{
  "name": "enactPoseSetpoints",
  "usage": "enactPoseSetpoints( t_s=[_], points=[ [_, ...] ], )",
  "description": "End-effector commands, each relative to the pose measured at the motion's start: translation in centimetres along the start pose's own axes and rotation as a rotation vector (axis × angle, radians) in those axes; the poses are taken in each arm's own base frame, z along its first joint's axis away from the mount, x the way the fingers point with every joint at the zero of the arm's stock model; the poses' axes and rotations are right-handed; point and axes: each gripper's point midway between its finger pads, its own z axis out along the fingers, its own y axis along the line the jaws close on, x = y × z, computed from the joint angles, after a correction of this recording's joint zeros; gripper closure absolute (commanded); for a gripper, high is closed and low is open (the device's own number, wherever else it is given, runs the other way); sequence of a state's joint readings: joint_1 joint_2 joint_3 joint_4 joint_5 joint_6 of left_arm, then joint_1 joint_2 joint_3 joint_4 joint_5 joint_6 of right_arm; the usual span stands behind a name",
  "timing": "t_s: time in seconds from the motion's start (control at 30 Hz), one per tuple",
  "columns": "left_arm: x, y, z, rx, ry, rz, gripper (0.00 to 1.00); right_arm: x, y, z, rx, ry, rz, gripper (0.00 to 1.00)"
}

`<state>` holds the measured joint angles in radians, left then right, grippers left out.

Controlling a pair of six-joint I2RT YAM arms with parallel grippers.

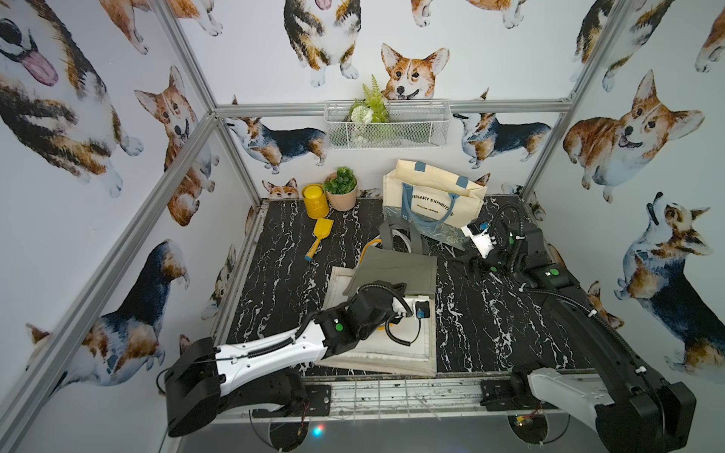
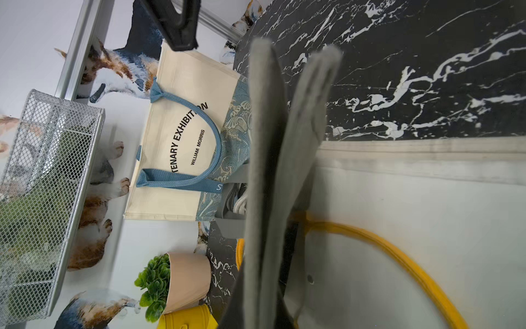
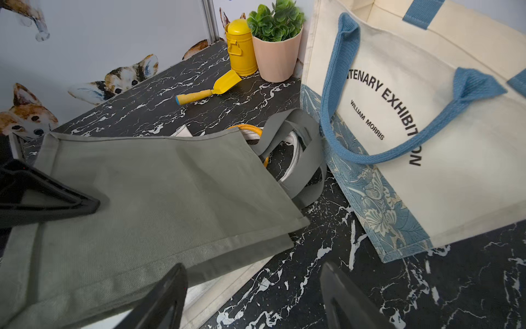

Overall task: Put away the canvas bag
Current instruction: Place the canvas bag at the center of the board.

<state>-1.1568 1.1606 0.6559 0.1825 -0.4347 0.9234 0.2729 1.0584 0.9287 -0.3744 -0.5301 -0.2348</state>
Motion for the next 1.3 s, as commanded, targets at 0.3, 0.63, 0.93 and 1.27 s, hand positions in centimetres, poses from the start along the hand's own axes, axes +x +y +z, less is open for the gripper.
enactPoseSetpoints(
  t_s=[0.3, 0.63, 0.93, 1.27],
  points=[
    [0.9, -6.3, -1.7, -0.023, 0.153, -0.082, 0.68, 1.9, 0.4, 2.1, -0.066, 0.084, 0.635, 0.29],
    [0.2, -8.3, -6.1, 0.306, 0.123, -0.340, 0.15, 8.1, 1.2, 6.7, -0.145, 0.296, 0.934, 0.36],
    [-1.2, -5.9, -10.9, 0.459, 0.054, -0.585, 0.11, 9.7, 2.8, 9.3, -0.170, 0.404, 0.893, 0.50],
    [4.1, 0.0, -5.6, 0.323, 0.179, -1.051, 0.12, 12.2, 4.2, 12.0, -0.152, 0.519, 0.831, 0.60]
  ],
)
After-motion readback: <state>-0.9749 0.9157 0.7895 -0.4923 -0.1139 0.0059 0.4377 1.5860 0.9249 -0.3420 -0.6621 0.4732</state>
